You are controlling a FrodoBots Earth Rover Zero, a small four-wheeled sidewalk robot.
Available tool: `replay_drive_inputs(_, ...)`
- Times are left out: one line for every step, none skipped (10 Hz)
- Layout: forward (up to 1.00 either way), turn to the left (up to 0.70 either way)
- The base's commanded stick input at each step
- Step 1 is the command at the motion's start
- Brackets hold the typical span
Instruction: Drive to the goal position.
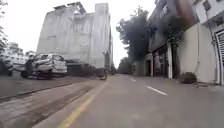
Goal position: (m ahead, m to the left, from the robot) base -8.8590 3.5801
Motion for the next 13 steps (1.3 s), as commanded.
replay_drive_inputs(0.50, -0.48)
replay_drive_inputs(0.50, -0.50)
replay_drive_inputs(0.50, -0.45)
replay_drive_inputs(0.50, -0.13)
replay_drive_inputs(0.50, -0.03)
replay_drive_inputs(0.50, 0.00)
replay_drive_inputs(0.50, 0.00)
replay_drive_inputs(0.50, 0.00)
replay_drive_inputs(0.50, 0.00)
replay_drive_inputs(0.50, 0.00)
replay_drive_inputs(0.50, 0.00)
replay_drive_inputs(0.50, 0.00)
replay_drive_inputs(0.50, 0.00)
